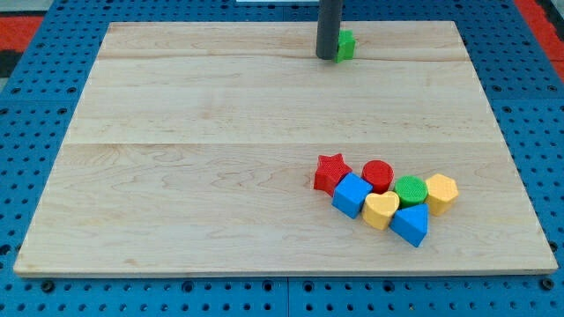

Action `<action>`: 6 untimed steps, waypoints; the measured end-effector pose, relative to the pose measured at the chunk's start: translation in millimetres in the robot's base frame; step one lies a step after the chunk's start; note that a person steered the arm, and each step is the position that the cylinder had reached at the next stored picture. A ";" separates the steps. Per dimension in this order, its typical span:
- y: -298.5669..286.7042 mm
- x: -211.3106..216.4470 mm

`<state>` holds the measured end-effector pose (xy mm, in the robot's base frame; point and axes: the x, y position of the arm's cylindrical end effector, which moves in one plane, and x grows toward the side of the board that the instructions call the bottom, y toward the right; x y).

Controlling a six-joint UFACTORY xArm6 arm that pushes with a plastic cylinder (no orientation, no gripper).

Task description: Slide the green star slightly right

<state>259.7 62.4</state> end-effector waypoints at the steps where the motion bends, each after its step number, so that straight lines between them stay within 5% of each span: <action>1: -36.9 -18.2; 5: 34.8 -24.1; 6: 6.0 -8.2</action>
